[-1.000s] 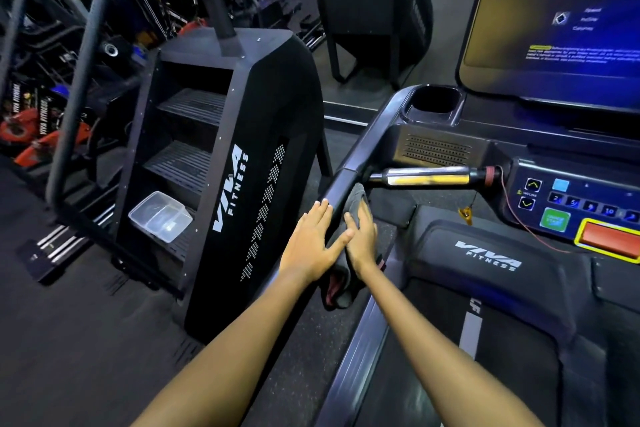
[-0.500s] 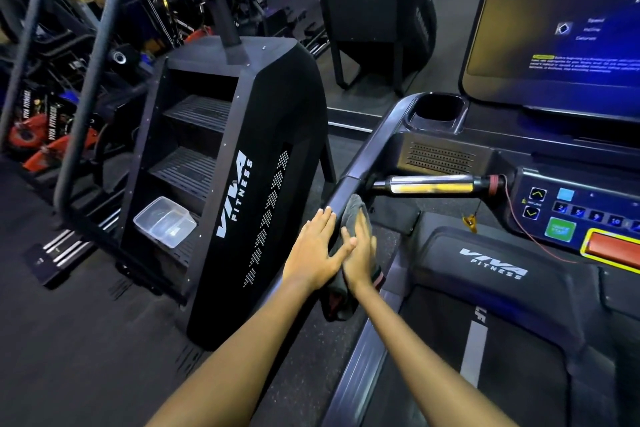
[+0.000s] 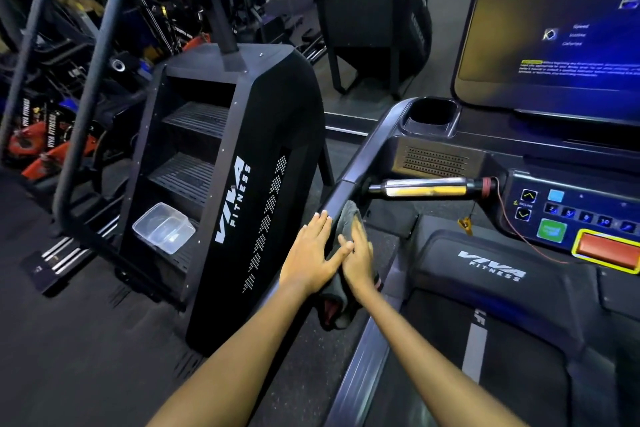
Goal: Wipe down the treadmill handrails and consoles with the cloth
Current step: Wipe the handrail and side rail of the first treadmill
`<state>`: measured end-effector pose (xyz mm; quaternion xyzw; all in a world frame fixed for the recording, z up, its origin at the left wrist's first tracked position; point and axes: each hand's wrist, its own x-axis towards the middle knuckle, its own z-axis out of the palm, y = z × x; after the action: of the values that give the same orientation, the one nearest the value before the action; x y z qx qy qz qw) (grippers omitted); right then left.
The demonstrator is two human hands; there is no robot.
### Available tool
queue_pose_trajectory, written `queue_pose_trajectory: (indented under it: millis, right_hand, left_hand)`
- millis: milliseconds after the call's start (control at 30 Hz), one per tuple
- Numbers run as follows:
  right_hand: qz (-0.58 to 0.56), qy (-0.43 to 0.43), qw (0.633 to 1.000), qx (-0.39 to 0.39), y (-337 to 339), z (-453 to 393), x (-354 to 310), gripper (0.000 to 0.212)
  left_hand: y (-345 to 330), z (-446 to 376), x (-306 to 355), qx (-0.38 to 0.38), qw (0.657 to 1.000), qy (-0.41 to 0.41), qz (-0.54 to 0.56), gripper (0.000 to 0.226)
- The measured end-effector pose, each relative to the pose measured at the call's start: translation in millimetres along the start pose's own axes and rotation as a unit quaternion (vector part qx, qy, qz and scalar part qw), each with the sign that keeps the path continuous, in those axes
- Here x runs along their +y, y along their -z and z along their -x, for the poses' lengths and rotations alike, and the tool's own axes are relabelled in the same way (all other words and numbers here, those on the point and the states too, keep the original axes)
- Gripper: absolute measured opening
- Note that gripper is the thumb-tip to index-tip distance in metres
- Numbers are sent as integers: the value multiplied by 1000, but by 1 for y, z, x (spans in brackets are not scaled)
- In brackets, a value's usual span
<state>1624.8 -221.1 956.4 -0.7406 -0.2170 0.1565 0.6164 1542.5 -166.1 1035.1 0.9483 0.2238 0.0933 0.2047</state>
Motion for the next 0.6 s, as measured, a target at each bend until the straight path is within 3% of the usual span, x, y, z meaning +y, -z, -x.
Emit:
queue_pose_trajectory:
  millis: [100,367,500,600]
  right_hand:
    - [-2,16,1000,-2,0,3,2,55]
    - [13,-24,1000,5,14,-34,-7,54]
    - [-3,15,1000,-2,1,4,3,55]
    - [-2,-3,1000,-10,7,-12,3,55]
  left_hand:
    - [1,1,1,-4,1000,6,1,95]
    - [-1,0,0,3,1000,1,-12,77]
    - [0,-1,0,-7,1000,6,-15,95]
    - [-1,0,1,-4,1000,5,-22,85]
